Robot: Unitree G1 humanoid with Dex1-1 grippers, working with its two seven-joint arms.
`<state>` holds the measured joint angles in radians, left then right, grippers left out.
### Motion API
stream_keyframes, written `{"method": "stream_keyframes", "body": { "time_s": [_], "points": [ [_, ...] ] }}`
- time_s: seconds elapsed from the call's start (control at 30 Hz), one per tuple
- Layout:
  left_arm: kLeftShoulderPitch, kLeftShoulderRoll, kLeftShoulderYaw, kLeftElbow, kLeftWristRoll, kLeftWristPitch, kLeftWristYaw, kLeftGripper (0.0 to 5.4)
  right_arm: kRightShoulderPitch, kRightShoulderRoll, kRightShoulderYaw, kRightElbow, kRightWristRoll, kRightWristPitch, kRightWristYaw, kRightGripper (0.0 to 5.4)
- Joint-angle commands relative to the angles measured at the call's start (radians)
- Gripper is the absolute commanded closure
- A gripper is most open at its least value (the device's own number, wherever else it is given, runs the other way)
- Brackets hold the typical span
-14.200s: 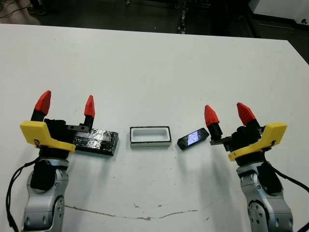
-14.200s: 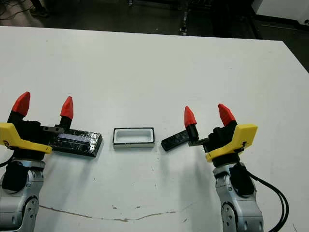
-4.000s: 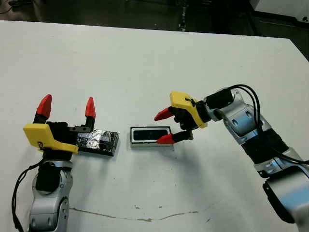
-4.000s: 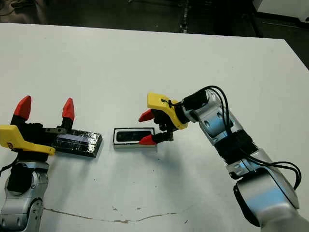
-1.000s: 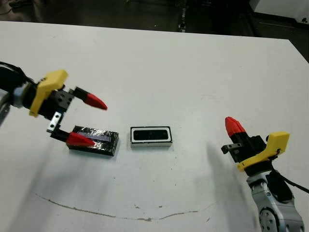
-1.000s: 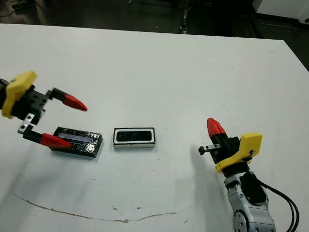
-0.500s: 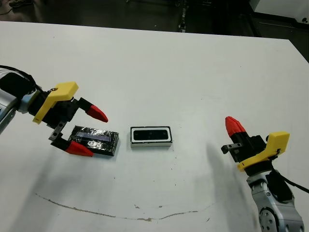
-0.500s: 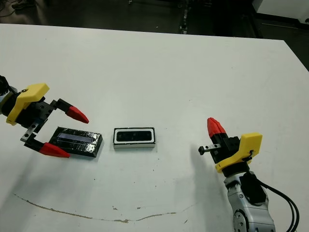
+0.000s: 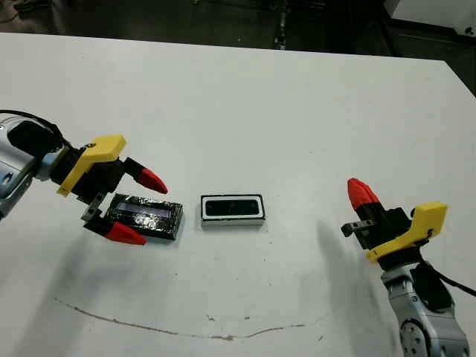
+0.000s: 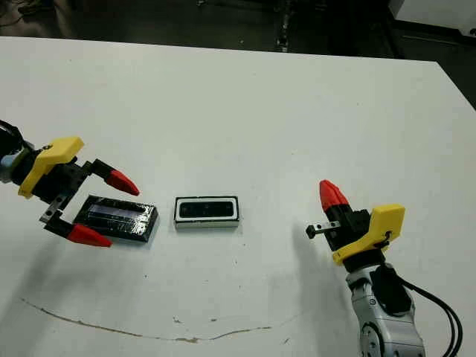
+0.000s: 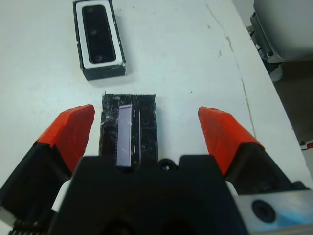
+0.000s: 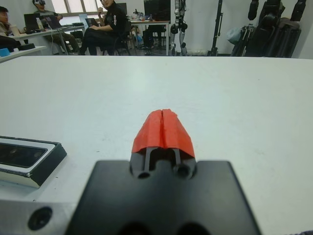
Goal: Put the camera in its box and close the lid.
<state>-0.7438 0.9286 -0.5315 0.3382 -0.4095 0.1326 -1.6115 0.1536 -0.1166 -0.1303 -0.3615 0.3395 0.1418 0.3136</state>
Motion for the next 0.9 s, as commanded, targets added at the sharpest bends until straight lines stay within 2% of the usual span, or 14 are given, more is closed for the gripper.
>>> {"method": "stream_keyframes", "body": {
  "time_s": [0.03, 0.2, 0.4, 0.8, 0.9],
  "points": [
    [0.004, -0.018, 0.013, 0.033, 0.030, 0.007, -0.003, 0.00, 0.007, -0.015, -0.004, 0.002, -0.003, -0.010, -0.001, 5.39],
    [0.007, -0.040, 0.025, 0.104, 0.039, -0.047, -0.003, 0.00, 0.007, -0.015, -0.005, 0.005, 0.003, -0.014, 0.008, 5.39],
    [-0.004, -0.060, 0.016, 0.176, 0.070, -0.161, -0.003, 0.00, 0.007, -0.016, -0.004, 0.001, 0.011, -0.008, 0.012, 5.39],
    [-0.007, -0.081, 0.022, 0.215, 0.135, -0.188, -0.003, 0.00, 0.011, -0.016, -0.005, -0.001, 0.011, -0.010, 0.016, 5.39],
    [-0.003, -0.087, 0.028, 0.221, 0.157, -0.232, -0.003, 0.00, 0.010, -0.018, -0.006, 0.004, 0.012, -0.015, 0.021, 5.39]
  ]
}}
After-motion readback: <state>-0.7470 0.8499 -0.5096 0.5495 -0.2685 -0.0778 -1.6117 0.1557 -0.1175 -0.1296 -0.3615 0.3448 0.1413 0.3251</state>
